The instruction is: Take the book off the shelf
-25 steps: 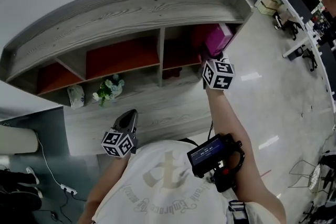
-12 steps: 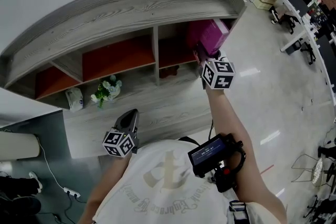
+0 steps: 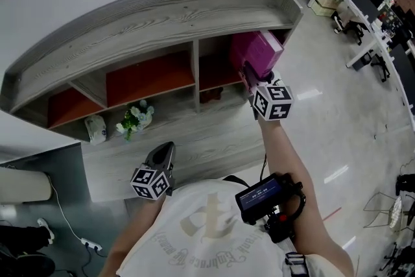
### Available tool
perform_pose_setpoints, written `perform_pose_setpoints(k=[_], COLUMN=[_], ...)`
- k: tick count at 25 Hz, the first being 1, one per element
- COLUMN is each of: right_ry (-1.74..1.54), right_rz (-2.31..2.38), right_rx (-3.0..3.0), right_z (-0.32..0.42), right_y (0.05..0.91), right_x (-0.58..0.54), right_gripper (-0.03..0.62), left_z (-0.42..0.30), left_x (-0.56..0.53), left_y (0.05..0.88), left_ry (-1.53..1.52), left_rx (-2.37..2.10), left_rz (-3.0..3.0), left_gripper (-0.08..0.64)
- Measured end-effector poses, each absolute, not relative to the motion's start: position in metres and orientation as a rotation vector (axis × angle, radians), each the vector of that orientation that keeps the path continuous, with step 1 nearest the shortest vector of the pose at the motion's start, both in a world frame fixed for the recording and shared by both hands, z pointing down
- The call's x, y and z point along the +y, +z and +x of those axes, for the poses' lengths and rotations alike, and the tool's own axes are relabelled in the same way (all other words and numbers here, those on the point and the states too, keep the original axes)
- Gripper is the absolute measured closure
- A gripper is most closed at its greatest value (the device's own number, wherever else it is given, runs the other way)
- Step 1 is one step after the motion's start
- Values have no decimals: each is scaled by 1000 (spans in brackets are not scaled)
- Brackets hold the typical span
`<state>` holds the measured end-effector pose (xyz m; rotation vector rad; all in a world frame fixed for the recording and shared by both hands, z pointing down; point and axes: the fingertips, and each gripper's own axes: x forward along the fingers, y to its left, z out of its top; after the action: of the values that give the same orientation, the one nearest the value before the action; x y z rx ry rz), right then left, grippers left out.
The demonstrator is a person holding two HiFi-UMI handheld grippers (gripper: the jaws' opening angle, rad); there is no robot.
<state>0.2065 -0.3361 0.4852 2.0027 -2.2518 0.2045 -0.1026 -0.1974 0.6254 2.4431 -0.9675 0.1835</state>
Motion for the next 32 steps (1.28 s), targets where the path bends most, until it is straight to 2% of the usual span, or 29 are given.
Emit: perform_pose_setpoints(k=[32], right_ry=[195], right_rz=[1953], right_rx=[-2436], right_z=[205], right_y=[477], right_x=[-212], right_gripper=[443], left_z=[-44], left_x=[-171], left_y=[629], left_ry=[267], left_rx=[-627], left_rz=[2540], left_gripper=[558])
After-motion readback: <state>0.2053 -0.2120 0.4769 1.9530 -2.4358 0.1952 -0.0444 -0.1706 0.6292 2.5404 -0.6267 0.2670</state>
